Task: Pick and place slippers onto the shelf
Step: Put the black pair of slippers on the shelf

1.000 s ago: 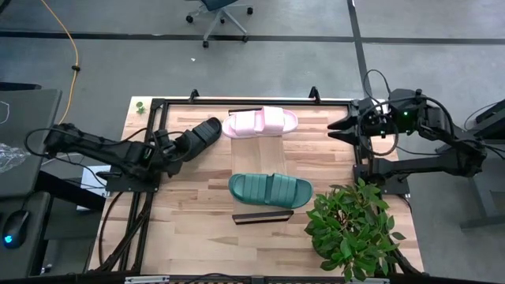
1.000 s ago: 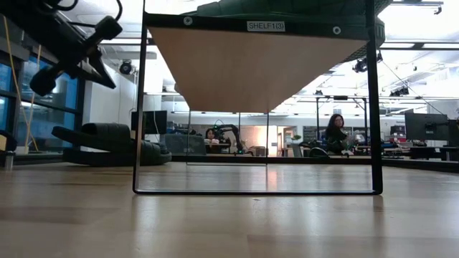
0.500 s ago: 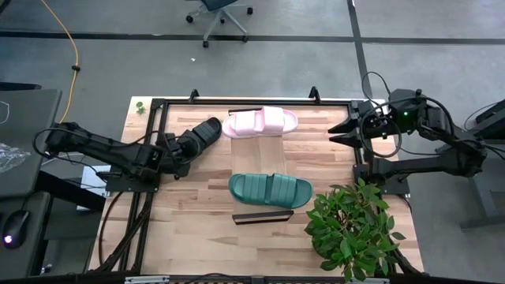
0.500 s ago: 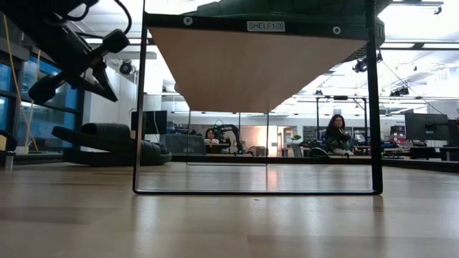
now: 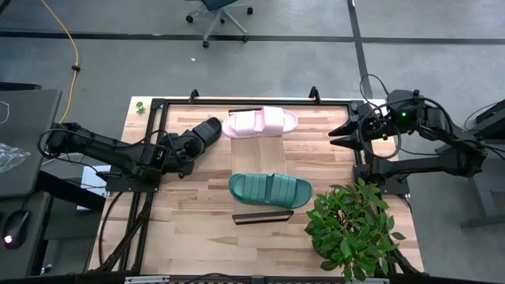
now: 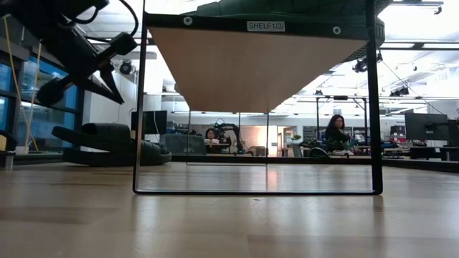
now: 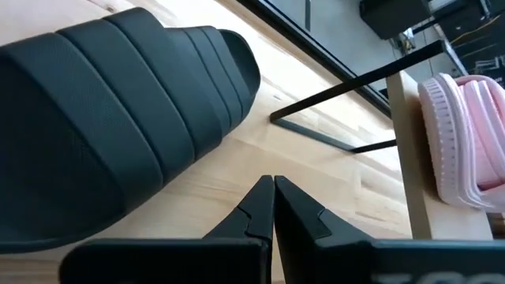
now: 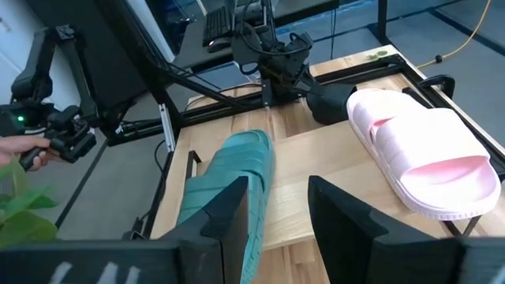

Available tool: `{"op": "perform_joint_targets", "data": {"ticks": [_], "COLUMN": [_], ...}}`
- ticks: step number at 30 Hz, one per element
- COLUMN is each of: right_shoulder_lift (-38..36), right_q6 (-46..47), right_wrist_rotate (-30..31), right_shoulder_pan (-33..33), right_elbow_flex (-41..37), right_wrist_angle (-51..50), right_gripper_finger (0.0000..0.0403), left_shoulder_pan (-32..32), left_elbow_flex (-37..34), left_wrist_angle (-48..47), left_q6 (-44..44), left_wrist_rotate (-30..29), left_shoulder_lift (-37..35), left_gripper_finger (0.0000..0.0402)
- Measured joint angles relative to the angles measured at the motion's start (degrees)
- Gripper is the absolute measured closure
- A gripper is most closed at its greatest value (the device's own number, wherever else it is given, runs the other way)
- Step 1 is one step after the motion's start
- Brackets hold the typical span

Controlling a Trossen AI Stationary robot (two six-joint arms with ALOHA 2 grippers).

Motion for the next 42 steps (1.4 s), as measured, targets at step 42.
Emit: {"op": "perform_joint_targets", "data": {"ticks": [42], "right_shoulder_lift": [-1.6], "right_q6": [-1.1], "right_wrist_rotate": [0.2], "right_shoulder_pan": [0.0], "right_elbow_flex": [0.0], "right_wrist_angle": [-1.4], "right_gripper_finger": [0.0279], "left_shoulder_pan": [0.4], "left_elbow_flex": [8.9], "left_wrist_angle": [-24.4], "left_q6": [4.2], "left_wrist_rotate": [6.2], "left_shoulder_lift": [2.4], "left_gripper_finger": [0.0401]}}
